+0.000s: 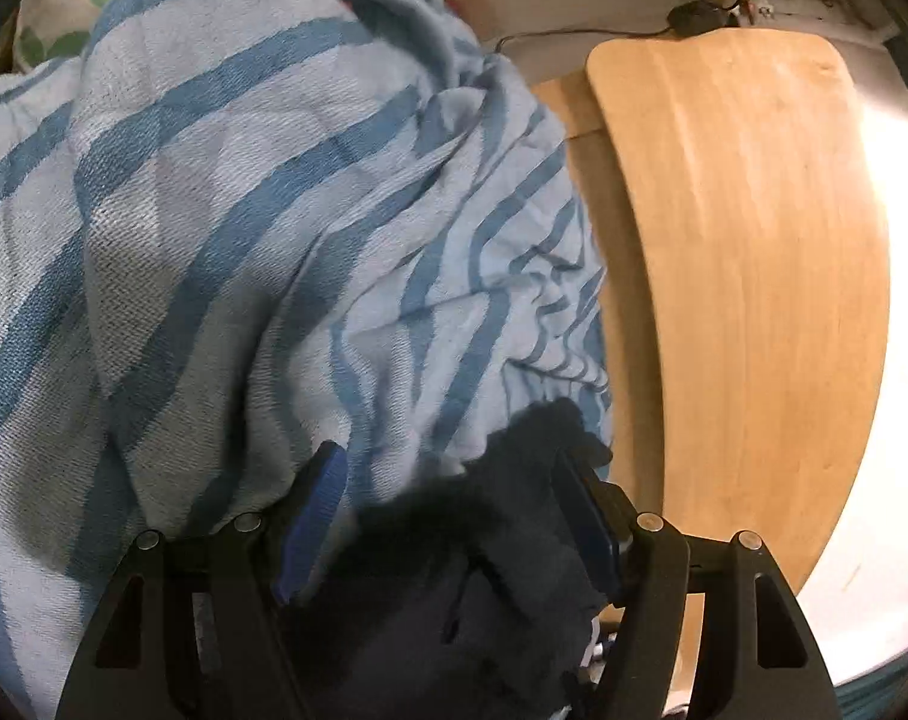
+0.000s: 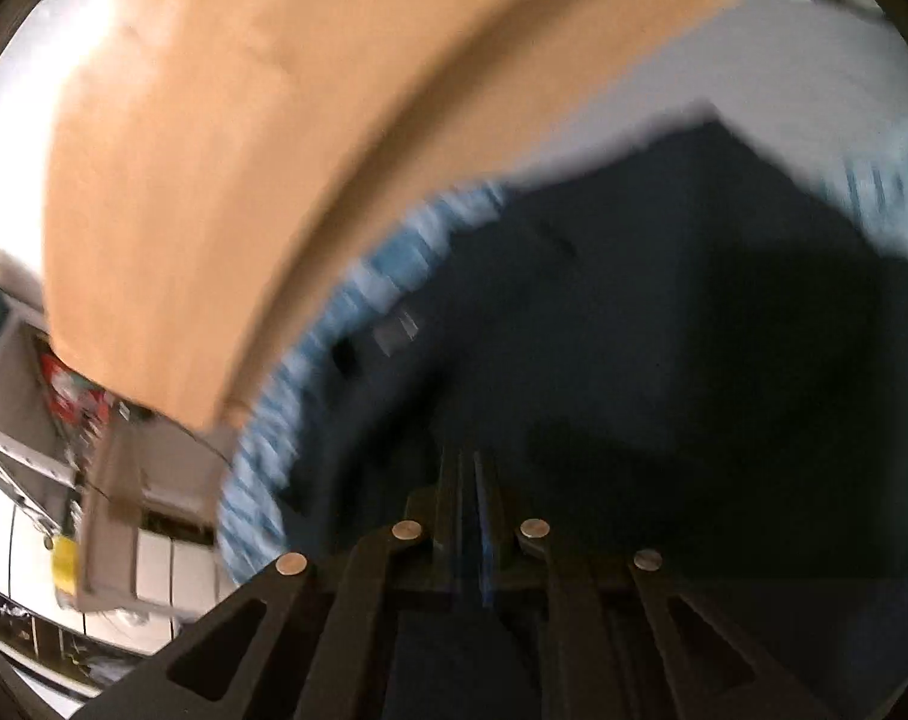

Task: Fold clothes

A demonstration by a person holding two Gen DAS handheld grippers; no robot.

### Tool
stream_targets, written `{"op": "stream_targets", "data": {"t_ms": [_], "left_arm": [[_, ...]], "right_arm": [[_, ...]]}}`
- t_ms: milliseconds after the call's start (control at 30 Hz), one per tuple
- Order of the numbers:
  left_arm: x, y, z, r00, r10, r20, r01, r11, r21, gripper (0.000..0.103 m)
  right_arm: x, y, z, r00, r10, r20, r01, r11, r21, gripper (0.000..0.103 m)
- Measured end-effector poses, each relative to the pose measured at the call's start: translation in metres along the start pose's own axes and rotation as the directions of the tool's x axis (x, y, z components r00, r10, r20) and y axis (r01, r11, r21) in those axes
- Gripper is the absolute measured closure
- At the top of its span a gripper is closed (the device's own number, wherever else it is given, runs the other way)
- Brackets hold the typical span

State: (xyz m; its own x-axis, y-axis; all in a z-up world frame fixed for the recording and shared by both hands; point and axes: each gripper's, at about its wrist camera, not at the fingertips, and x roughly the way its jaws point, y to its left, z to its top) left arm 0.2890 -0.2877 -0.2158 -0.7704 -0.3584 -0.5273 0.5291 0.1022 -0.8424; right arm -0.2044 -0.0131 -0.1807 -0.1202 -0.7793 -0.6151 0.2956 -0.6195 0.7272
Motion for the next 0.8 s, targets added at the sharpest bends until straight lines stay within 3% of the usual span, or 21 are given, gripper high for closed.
{"op": "stream_targets", "data": {"t_ms": [33, 67, 100, 200, 267, 400, 467, 533, 567, 633, 667, 733, 800], "left_arm": [[-0.001, -0.002, 0.0, 1.0, -0.015, -0.012, 0.015, 1.0, 0.005, 0.032], [-0.002, -0.005, -0.001, 0.999, -0.03, -0.018, 0.03, 0.999, 0.013, 0.032], [-0.002, -0.009, -0.002, 0.998, -0.05, -0.033, 0.051, 0.998, 0.021, 0.032], [0.002, -0.022, -0.005, 0.99, -0.108, -0.093, 0.11, 0.994, 0.013, 0.032], [0.016, -0.03, -0.013, 0.987, -0.094, -0.134, 0.095, 0.995, 0.007, 0.032], [0.044, -0.037, -0.02, 0.979, -0.012, -0.204, 0.013, 1.0, 0.003, 0.032], [0.051, -0.038, -0.02, 0.977, 0.028, -0.213, -0.027, 1.0, 0.008, 0.032], [0.056, -0.039, -0.019, 0.973, 0.068, -0.22, -0.065, 0.998, 0.02, 0.032], [0.06, -0.04, -0.019, 0.972, 0.075, -0.222, -0.072, 0.997, 0.023, 0.032], [0.073, -0.043, -0.015, 0.973, 0.063, -0.223, -0.062, 0.998, 0.014, 0.032], [0.078, -0.045, -0.013, 0.973, 0.053, -0.225, -0.053, 0.999, 0.009, 0.032], [0.083, -0.048, -0.009, 0.974, 0.009, -0.226, -0.01, 1.0, -0.005, 0.032], [0.087, -0.052, -0.008, 0.974, -0.029, -0.223, 0.024, 0.999, -0.022, 0.032]], "right_arm": [[0.003, -0.004, -0.003, 1.0, -0.007, -0.017, 0.007, 1.0, 0.012, 0.081], [0.001, -0.003, -0.001, 1.0, 0.008, -0.007, -0.008, 1.0, 0.027, 0.062], [-0.001, -0.002, 0.001, 1.0, 0.022, 0.003, -0.022, 0.999, 0.041, 0.055], [-0.004, 0.012, 0.022, 0.999, 0.046, 0.023, -0.048, 0.997, 0.061, 0.052], [0.003, 0.024, 0.038, 0.999, 0.032, 0.013, -0.032, 0.996, 0.083, 0.042], [0.034, 0.049, 0.072, 0.995, -0.084, -0.049, 0.09, 0.987, 0.132, 0.038], [0.052, 0.053, 0.086, 0.979, -0.184, -0.089, 0.197, 0.966, 0.17, 0.032], [0.07, 0.052, 0.095, 0.955, -0.276, -0.108, 0.293, 0.935, 0.199, 0.038], [0.078, 0.049, 0.098, 0.946, -0.302, -0.114, 0.32, 0.925, 0.204, 0.059], [0.086, 0.043, 0.097, 0.95, -0.285, -0.131, 0.305, 0.935, 0.179, 0.087], [0.085, 0.044, 0.093, 0.955, -0.267, -0.13, 0.286, 0.945, 0.157, 0.096], [0.076, 0.054, 0.086, 0.967, -0.231, -0.105, 0.239, 0.968, 0.075, 0.096], [0.06, 0.072, 0.084, 0.989, -0.138, -0.058, 0.138, 0.99, 0.01, 0.097]]}}
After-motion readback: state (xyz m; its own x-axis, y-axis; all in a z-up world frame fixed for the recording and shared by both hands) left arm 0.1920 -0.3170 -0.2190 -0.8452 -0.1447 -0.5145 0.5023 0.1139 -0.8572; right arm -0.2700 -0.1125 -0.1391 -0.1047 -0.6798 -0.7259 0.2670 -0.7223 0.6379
